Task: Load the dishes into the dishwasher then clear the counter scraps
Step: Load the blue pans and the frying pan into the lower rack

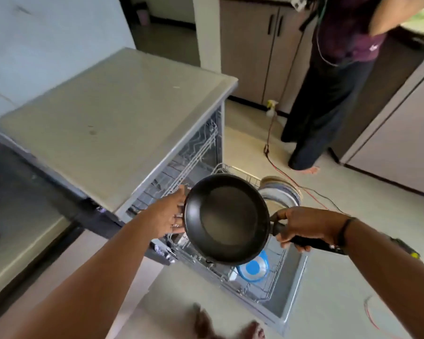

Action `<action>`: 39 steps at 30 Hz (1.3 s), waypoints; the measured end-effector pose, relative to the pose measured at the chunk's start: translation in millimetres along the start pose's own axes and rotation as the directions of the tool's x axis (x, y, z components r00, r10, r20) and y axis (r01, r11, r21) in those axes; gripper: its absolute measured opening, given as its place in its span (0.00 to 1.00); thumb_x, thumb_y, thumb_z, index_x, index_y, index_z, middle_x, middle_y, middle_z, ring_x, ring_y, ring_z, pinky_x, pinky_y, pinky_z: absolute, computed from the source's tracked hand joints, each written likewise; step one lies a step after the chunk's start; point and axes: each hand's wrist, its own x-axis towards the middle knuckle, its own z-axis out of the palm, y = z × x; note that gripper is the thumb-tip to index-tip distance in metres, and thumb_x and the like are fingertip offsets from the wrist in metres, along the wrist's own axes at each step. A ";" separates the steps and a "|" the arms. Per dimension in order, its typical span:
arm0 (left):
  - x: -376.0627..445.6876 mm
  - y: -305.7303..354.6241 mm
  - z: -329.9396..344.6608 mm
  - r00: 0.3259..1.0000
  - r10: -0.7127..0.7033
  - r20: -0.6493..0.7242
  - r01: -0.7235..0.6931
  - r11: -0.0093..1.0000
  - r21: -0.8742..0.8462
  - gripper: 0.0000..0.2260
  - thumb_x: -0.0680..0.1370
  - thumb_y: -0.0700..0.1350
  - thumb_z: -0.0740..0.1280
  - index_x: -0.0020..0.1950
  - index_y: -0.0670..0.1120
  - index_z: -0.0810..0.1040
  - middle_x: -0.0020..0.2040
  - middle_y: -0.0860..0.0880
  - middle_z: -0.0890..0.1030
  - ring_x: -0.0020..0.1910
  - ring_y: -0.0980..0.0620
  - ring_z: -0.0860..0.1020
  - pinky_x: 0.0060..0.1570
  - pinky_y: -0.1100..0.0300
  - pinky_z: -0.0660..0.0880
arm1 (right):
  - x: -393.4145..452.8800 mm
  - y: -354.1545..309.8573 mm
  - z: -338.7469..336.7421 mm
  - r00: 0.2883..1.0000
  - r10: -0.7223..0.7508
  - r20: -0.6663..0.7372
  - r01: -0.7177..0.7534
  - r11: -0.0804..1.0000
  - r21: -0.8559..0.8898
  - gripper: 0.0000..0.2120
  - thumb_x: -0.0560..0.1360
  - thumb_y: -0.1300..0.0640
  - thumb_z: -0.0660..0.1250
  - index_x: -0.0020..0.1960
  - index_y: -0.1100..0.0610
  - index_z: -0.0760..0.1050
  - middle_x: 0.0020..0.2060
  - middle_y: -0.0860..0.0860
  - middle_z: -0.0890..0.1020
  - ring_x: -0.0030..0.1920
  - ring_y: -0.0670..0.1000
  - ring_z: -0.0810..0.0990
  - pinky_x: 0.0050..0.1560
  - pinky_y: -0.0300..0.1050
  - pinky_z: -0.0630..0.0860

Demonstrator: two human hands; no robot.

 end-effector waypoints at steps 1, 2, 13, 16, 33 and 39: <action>17.5 2.8 -0.7 0.999 -0.036 -0.001 0.036 0.999 0.001 0.27 0.77 0.67 0.56 0.59 0.45 0.75 0.58 0.46 0.77 0.60 0.45 0.75 0.57 0.50 0.72 | 10.6 2.1 0.2 0.999 0.014 -0.030 -0.013 1.000 0.014 0.13 0.74 0.65 0.67 0.57 0.56 0.73 0.36 0.57 0.82 0.24 0.50 0.71 0.26 0.39 0.70; 33.8 6.0 -0.5 0.997 -0.077 -0.021 0.077 0.997 0.004 0.27 0.77 0.67 0.56 0.60 0.45 0.74 0.60 0.45 0.75 0.61 0.44 0.73 0.58 0.48 0.71 | 20.5 1.4 1.3 0.998 0.024 -0.057 -0.023 1.000 0.020 0.13 0.74 0.64 0.67 0.57 0.55 0.73 0.38 0.57 0.81 0.25 0.50 0.71 0.27 0.40 0.70; 179.1 2.2 -33.6 0.945 -0.289 -0.153 0.255 0.944 -0.208 0.05 0.78 0.36 0.61 0.43 0.40 0.75 0.37 0.46 0.75 0.34 0.54 0.71 0.35 0.64 0.69 | 174.5 0.2 26.3 0.881 -0.251 -0.402 -0.069 0.771 -0.633 0.16 0.79 0.46 0.58 0.63 0.52 0.65 0.54 0.51 0.75 0.53 0.55 0.77 0.52 0.51 0.73; 214.8 -27.1 -37.3 0.936 -0.313 -0.160 0.263 0.925 -0.273 0.09 0.78 0.34 0.59 0.41 0.43 0.74 0.37 0.48 0.75 0.36 0.55 0.71 0.37 0.63 0.68 | 212.4 23.8 36.6 0.897 -0.173 -0.407 -0.124 0.785 -0.607 0.19 0.78 0.49 0.61 0.66 0.51 0.64 0.58 0.50 0.74 0.59 0.55 0.75 0.56 0.52 0.70; 383.2 -151.6 -60.9 0.914 -0.338 -0.225 0.312 0.939 -0.141 0.12 0.72 0.56 0.72 0.51 0.52 0.79 0.51 0.50 0.81 0.49 0.54 0.78 0.40 0.61 0.73 | 427.2 119.8 95.6 0.937 -0.198 -0.288 -0.016 0.799 -0.601 0.19 0.75 0.61 0.62 0.65 0.54 0.68 0.56 0.55 0.75 0.53 0.60 0.78 0.46 0.52 0.75; 415.8 -162.4 -66.6 0.903 -0.334 -0.272 0.312 0.942 -0.121 0.09 0.75 0.55 0.69 0.49 0.52 0.77 0.49 0.51 0.81 0.48 0.54 0.78 0.41 0.61 0.73 | 452.9 129.3 112.2 0.947 -0.192 -0.256 -0.004 0.793 -0.609 0.21 0.75 0.63 0.60 0.67 0.55 0.67 0.56 0.57 0.74 0.53 0.61 0.77 0.46 0.52 0.75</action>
